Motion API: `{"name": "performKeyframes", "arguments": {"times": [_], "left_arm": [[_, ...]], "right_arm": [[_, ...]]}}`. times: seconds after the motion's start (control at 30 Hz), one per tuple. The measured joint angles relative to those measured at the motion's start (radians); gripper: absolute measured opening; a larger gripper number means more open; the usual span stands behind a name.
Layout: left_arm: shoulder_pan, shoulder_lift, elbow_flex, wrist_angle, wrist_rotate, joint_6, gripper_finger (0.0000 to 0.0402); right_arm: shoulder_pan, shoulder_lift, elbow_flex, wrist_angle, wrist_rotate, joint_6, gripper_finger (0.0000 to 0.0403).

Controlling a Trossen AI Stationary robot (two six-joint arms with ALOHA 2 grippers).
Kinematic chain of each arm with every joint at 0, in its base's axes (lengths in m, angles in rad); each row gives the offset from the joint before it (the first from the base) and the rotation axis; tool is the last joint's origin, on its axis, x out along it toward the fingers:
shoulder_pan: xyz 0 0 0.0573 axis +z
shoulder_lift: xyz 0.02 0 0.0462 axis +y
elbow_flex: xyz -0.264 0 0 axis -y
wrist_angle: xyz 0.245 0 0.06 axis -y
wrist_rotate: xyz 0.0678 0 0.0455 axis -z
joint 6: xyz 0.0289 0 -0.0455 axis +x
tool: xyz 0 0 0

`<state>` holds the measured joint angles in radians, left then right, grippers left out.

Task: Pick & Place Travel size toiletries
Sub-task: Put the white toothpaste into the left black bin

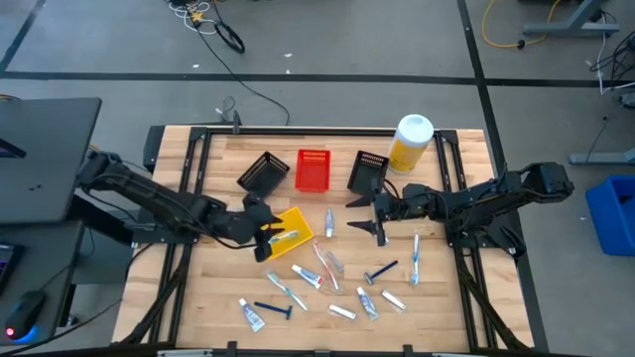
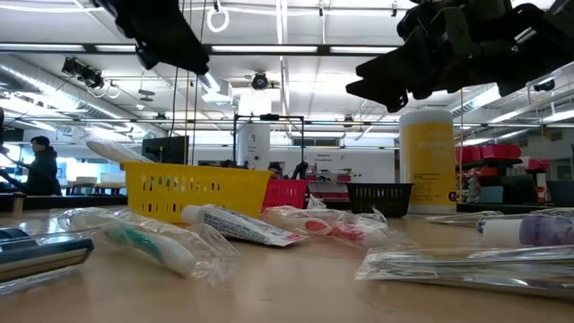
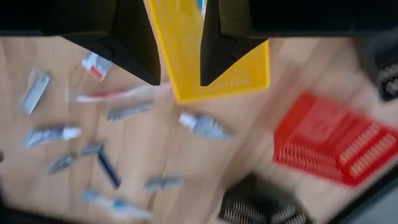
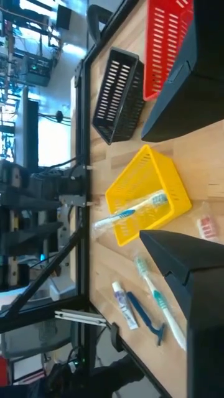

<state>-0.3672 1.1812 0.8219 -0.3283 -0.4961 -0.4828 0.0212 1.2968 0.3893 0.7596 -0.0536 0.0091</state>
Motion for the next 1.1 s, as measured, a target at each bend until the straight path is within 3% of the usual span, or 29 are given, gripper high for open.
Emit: {"name": "performKeyframes", "arguments": {"times": [0.2,0.5,0.77,1.1], "left_arm": [[0.000,0.022,-0.100,0.279,0.067,0.085,0.0122],[-0.004,0.126,-0.141,0.417,0.145,0.106,0.0122],[-0.004,0.274,-0.138,0.605,0.302,0.145,0.0122],[-0.012,0.373,-0.067,0.594,0.392,0.232,0.0122]], "right_arm": [[0.016,0.000,0.000,-0.045,-0.008,0.014,0.0242],[0.087,0.005,0.000,-0.076,0.025,0.058,0.0267],[0.139,0.063,-0.001,-0.104,0.051,0.158,0.0261],[0.207,0.201,-0.001,-0.050,0.150,0.209,0.0245]]}}
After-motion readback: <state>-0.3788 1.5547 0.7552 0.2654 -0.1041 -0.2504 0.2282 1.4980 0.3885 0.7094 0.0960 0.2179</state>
